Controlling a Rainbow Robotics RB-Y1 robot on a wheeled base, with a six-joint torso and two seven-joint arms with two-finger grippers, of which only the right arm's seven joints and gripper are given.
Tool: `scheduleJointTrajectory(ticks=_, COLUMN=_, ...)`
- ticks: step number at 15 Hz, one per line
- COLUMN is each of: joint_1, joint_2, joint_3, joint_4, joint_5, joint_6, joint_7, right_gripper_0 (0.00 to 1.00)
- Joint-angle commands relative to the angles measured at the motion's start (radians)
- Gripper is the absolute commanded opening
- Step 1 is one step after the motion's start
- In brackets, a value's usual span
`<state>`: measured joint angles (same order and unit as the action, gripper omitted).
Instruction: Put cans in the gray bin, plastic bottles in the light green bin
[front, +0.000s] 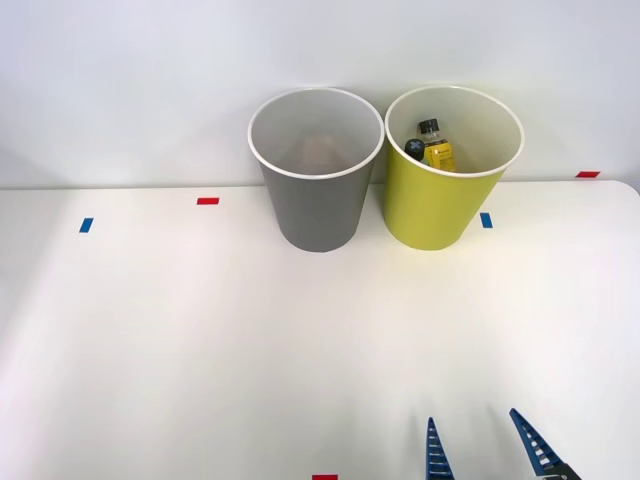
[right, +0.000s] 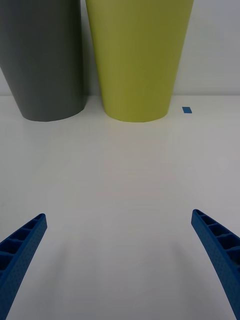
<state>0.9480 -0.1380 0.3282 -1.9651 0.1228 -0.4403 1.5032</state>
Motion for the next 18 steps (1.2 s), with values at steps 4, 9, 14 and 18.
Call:
scheduleJointTrajectory(ticks=4, joint_1=0.000, joint_2=0.000, joint_3=0.000, joint_4=0.000, joint_5=0.000, joint_6=0.000, joint_7=0.000, right_gripper_0=1.00)
scheduleJointTrajectory(ticks=9, joint_1=0.000, joint_2=0.000, joint_3=0.000, joint_4=0.000, joint_5=0.000, joint_6=0.000, joint_7=0.000, right_gripper_0=1.00)
scheduleJointTrajectory(ticks=14, joint_1=0.000, joint_2=0.000, joint_3=0.000, joint_4=0.000, joint_5=0.000, joint_6=0.000, joint_7=0.000, right_gripper_0=1.00)
scheduleJointTrajectory(ticks=18, joint_1=0.000, joint_2=0.000, joint_3=0.000, joint_4=0.000, joint_5=0.000, joint_6=0.000, joint_7=0.000, right_gripper_0=1.00)
